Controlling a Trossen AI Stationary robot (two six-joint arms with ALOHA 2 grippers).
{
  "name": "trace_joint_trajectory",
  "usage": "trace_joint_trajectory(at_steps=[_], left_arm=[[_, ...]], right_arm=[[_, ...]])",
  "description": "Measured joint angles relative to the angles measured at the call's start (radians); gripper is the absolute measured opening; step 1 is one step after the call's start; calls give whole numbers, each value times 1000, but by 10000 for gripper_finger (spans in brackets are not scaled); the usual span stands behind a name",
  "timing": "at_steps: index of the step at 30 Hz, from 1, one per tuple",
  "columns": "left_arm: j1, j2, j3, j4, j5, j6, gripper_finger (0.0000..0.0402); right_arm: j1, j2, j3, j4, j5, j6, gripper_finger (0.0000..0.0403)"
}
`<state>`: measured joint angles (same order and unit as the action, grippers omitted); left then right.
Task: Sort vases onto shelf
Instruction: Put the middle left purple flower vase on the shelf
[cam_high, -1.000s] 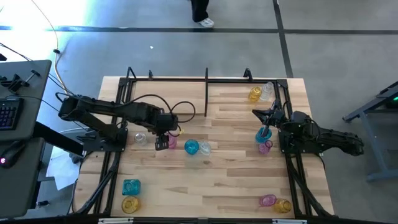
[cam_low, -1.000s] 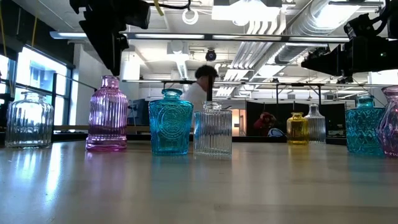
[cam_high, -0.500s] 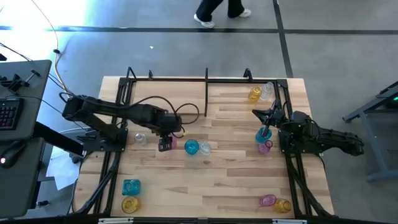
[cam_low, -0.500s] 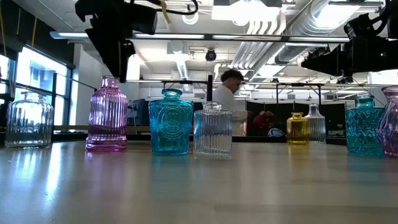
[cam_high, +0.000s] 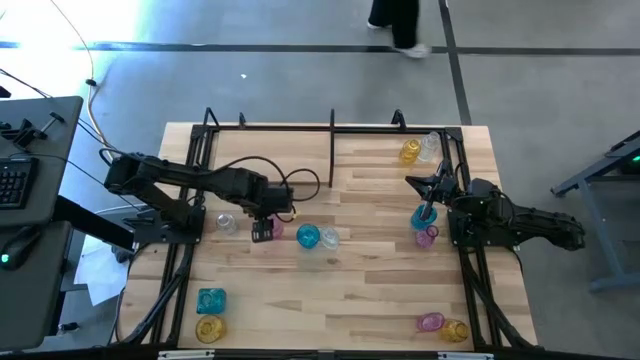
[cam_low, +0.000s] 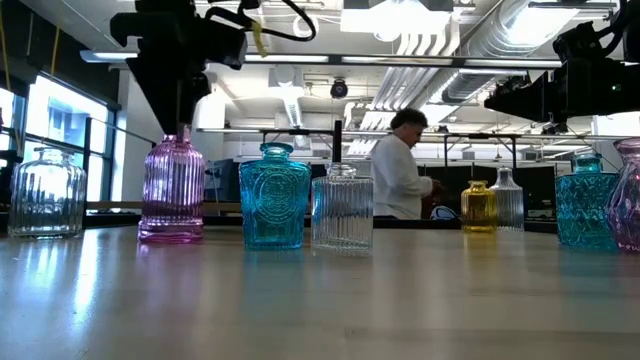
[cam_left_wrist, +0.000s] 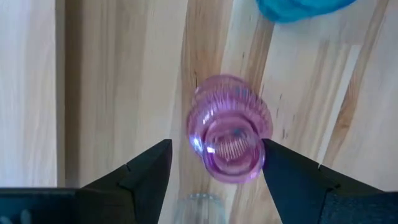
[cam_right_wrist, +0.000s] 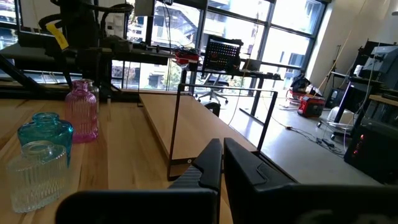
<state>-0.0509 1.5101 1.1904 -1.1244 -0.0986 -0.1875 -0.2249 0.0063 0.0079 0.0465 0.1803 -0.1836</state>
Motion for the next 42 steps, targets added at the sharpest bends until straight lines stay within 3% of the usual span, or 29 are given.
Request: trace_joint_trajectory(at_steps=[12, 26, 42], left_arm=[[0, 0, 0, 23, 1, 18, 219], [0, -1, 0, 23, 1, 49, 119], [0, -11, 0, -39, -12, 77, 121]], right_arm=[[0, 0, 0, 0, 0, 0, 0], [0, 0, 0, 0, 0, 0, 0], [0, 0, 0, 0, 0, 0, 0]])
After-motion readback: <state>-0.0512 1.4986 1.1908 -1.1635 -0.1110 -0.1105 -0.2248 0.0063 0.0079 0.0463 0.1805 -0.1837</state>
